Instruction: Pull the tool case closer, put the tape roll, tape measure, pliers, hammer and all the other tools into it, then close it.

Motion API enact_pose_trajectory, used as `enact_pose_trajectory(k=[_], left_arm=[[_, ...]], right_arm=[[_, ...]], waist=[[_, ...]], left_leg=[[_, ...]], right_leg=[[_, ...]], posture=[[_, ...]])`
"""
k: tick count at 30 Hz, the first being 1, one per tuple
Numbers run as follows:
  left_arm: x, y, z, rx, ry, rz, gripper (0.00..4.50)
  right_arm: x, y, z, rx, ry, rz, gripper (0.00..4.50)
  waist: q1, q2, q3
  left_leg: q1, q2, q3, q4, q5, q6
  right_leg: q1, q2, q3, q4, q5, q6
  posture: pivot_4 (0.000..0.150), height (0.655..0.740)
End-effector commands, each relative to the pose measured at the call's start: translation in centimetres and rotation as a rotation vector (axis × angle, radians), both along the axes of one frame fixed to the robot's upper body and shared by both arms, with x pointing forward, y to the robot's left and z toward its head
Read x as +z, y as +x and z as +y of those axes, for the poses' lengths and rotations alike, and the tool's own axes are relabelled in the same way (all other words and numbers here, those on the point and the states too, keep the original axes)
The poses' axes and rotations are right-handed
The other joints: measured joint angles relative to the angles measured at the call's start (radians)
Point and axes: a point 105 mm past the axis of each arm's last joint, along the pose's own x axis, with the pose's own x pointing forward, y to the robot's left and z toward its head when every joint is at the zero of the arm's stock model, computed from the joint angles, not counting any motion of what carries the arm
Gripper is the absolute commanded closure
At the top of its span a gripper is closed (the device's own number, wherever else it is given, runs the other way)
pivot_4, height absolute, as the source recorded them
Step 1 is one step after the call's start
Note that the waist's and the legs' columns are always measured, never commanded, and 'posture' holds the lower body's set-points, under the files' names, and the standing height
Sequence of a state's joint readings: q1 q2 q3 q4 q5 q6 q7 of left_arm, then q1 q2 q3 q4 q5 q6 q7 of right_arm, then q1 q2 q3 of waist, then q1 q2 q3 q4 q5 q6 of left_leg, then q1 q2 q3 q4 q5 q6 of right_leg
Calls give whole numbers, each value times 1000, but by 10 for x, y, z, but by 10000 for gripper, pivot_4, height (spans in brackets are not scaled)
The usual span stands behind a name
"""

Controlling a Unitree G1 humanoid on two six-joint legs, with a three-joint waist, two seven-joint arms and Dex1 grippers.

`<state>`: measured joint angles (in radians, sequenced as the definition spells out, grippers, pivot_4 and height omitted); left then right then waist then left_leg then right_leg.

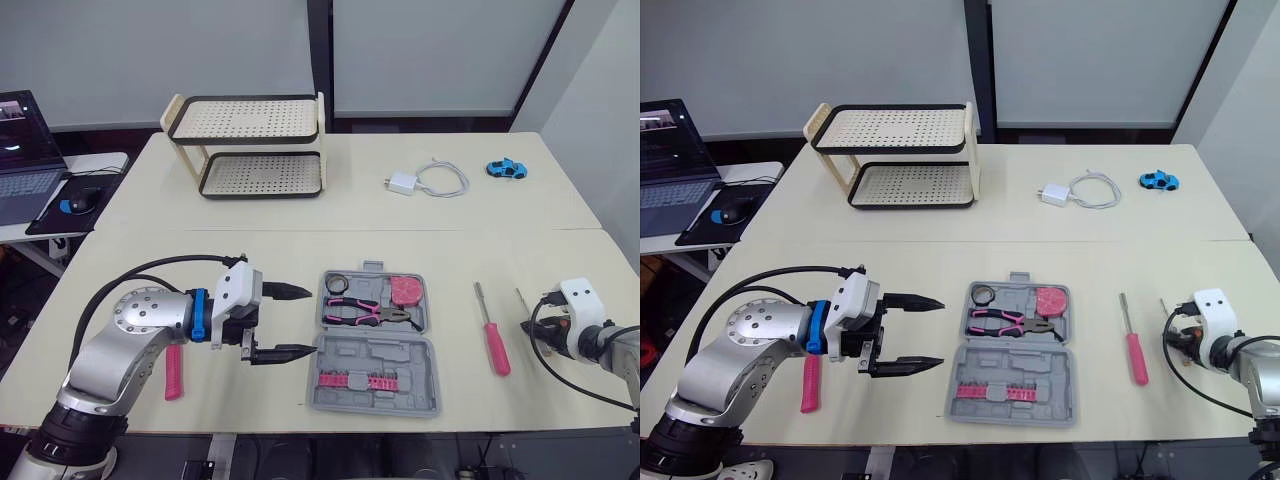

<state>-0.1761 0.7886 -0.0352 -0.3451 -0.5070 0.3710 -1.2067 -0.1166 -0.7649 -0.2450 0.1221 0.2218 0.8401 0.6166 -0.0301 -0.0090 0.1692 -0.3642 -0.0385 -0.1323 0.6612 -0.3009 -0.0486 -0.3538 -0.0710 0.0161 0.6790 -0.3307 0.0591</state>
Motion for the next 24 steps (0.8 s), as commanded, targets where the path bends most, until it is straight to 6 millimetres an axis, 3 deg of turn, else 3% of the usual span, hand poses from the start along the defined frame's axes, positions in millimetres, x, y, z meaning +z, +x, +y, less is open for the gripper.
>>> enact_pose_trajectory(k=[1, 4, 24], left_arm=[[7, 0, -4, -13, -4, -31, 0], [7, -1, -4, -15, -2, -31, 0], [8, -1, -4, -19, 9, -27, 0]], right_arm=[[0, -3, -3, -13, 3, 2, 32741], [0, -4, -4, -11, 4, 3, 42876], [8, -11, 4, 14, 15, -19, 42959]], waist=[[0, 0, 0], [0, 0, 0], [1, 0, 0]], left_leg=[[0, 0, 0, 0, 0, 0], [0, 0, 0, 0, 0, 0], [0, 0, 0, 0, 0, 0]], right_leg=[[0, 0, 0, 0, 0, 0], [0, 0, 0, 0, 0, 0], [0, 0, 0, 0, 0, 0]], posture=[[1500, 7400], [1500, 7400], [1500, 7400]])
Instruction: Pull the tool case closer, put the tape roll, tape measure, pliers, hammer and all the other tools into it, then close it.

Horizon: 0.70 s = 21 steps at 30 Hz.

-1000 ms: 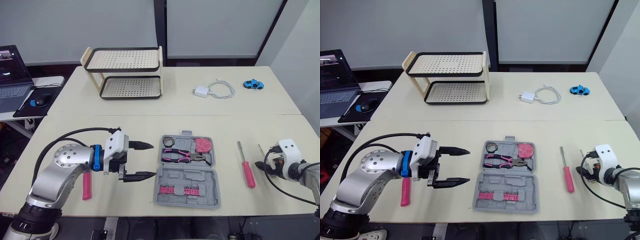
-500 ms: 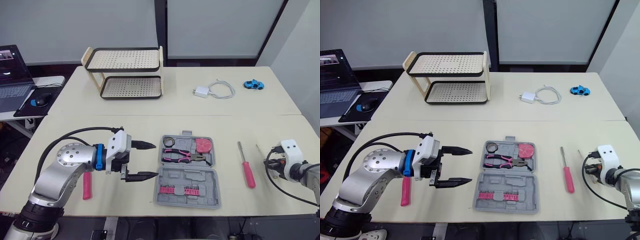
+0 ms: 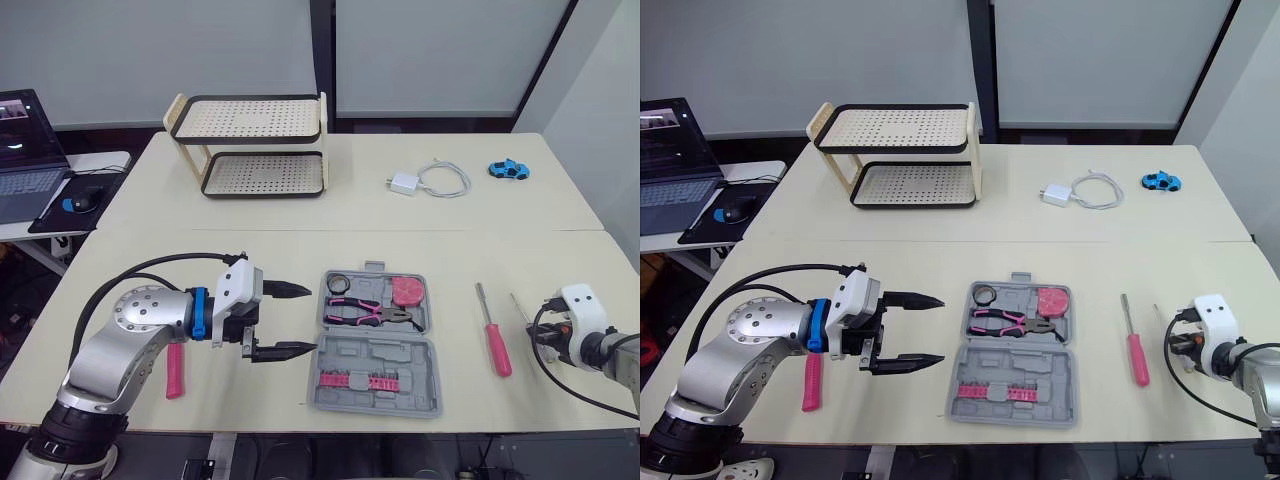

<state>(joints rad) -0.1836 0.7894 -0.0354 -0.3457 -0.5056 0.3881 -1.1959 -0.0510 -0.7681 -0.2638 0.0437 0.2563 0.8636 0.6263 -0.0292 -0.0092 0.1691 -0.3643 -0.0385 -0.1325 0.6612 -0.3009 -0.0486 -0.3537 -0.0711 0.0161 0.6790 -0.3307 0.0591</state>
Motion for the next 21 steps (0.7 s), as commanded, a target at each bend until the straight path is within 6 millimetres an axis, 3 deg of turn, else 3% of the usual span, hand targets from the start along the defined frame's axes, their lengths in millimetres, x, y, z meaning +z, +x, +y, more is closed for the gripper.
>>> enact_pose_trajectory(k=[1, 7, 11, 21], left_arm=[[8, -3, -4, -35, 6, -31, 0], [7, -3, -4, -39, 12, -33, 0], [7, -4, -3, -36, 16, -34, 0], [5, -6, -1, -38, 25, -26, 0]], right_arm=[[9, 0, -2, -10, -6, -29, 42959], [15, -3, -3, -20, -7, -44, 42959], [37, -7, 3, -9, -8, -95, 42960], [69, -23, 54, 25, 80, -141, 42960]], waist=[[0, 0, 0], [0, 0, 0], [1, 2, 1], [0, 2, 1]], left_leg=[[0, 0, 0, 0, 0, 0], [0, 0, 0, 0, 0, 0], [0, 0, 0, 0, 0, 0], [0, 0, -1, 0, 0, 0]], right_leg=[[0, 0, 0, 0, 0, 0], [0, 0, 0, 0, 0, 0], [0, 0, 0, 0, 0, 0], [0, 0, 0, 0, 0, 0]], posture=[[1500, 7400], [1500, 7400], [1500, 7400], [1500, 7400]])
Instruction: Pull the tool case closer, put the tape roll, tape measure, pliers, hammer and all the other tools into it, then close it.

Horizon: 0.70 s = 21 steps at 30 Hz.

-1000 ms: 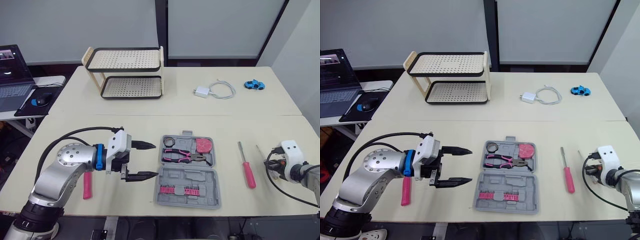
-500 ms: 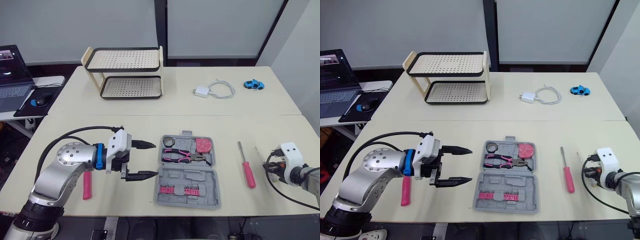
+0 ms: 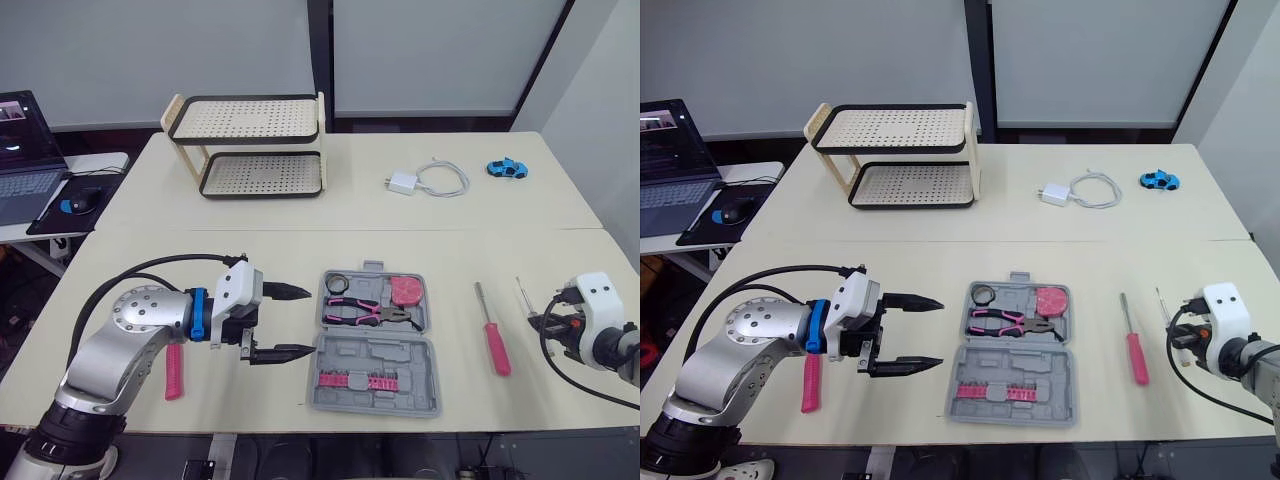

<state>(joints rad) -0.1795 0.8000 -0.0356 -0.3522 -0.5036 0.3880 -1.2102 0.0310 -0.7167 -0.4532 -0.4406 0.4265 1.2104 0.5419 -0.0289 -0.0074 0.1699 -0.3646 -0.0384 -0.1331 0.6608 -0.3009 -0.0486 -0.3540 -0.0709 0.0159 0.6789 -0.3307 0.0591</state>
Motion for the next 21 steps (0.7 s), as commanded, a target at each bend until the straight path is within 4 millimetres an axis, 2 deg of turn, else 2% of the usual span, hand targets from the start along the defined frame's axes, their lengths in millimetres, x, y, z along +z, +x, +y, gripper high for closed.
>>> enact_pose_trajectory(k=[1, 5, 10, 15, 21], left_arm=[[5, -4, -2, -26, 12, -29, 0], [3, -7, -2, -41, 18, -25, 0], [1, -10, -2, -61, 35, -34, 0], [0, -10, -1, -65, 41, -36, 0], [0, -10, -2, -70, 45, -36, 0]], right_arm=[[14, -7, 22, 14, 22, -30, 42960], [2, -19, 52, 33, 71, 11, 42960], [-15, -24, 74, 30, 89, 46, 42960], [-34, -19, 84, -5, 98, 66, 42960], [-47, -12, 86, -40, 92, 69, 42960]], waist=[[0, 0, 0], [1, 0, 0], [0, 1, 0], [-1, 1, 0], [-2, 1, 1]], left_leg=[[0, 0, 0, 0, 0, 0], [0, 0, 0, 0, 0, 0], [0, 0, 0, 0, 0, 0], [0, 0, 0, -1, 0, 0], [0, -1, 0, -1, 0, 0]], right_leg=[[0, 0, 0, 0, 0, 0], [0, 0, 0, 0, 0, 0], [-1, 0, 1, 0, 0, 0], [-2, 0, 1, 1, 0, 0], [-3, 0, 1, 1, 0, 0]], posture=[[1500, 7400], [1500, 7400], [1500, 7400], [1500, 7400], [1500, 7400]])
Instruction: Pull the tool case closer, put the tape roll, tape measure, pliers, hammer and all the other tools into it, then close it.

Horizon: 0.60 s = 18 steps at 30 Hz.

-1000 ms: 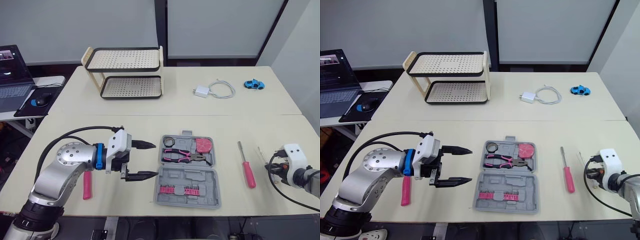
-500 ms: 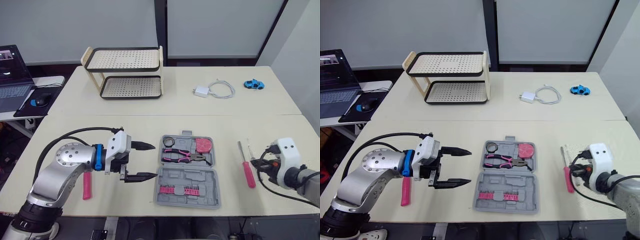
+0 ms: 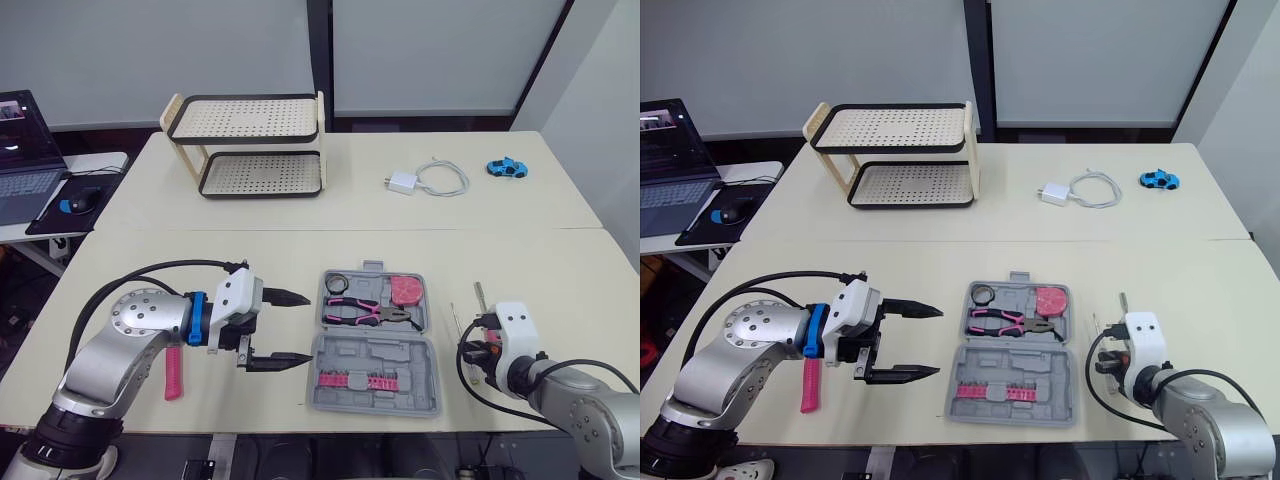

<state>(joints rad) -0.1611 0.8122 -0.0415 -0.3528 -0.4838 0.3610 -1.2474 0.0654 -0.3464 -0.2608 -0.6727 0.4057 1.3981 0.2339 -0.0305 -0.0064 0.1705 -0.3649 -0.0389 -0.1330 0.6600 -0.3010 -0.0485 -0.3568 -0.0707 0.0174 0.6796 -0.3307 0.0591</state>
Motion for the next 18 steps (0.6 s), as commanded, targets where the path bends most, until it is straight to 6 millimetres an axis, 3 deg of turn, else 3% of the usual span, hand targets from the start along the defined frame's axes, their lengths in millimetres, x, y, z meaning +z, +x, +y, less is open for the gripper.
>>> enact_pose_trajectory(k=[1, 14, 18], left_arm=[[5, -5, -4, -37, 17, -39, 0], [7, -4, -7, -35, 17, -42, 0], [7, -3, -7, -30, 18, -44, 0]], right_arm=[[0, 6, -1, -21, -23, -35, 42960], [-9, 13, -2, -58, -35, -26, 42960], [-7, 15, -3, -75, -39, -36, 29837]], waist=[[0, 0, 0], [-2, 0, 0], [-2, 0, 0]], left_leg=[[0, 0, 0, 0, 0, 0], [0, 0, 0, 0, 0, 0], [0, 0, 0, 0, 0, 0]], right_leg=[[0, 0, 0, 0, 0, 0], [0, 1, 0, 0, 0, 0], [0, 1, 0, 0, 0, 0]], posture=[[1500, 7400], [1500, 7400], [1500, 7400]])
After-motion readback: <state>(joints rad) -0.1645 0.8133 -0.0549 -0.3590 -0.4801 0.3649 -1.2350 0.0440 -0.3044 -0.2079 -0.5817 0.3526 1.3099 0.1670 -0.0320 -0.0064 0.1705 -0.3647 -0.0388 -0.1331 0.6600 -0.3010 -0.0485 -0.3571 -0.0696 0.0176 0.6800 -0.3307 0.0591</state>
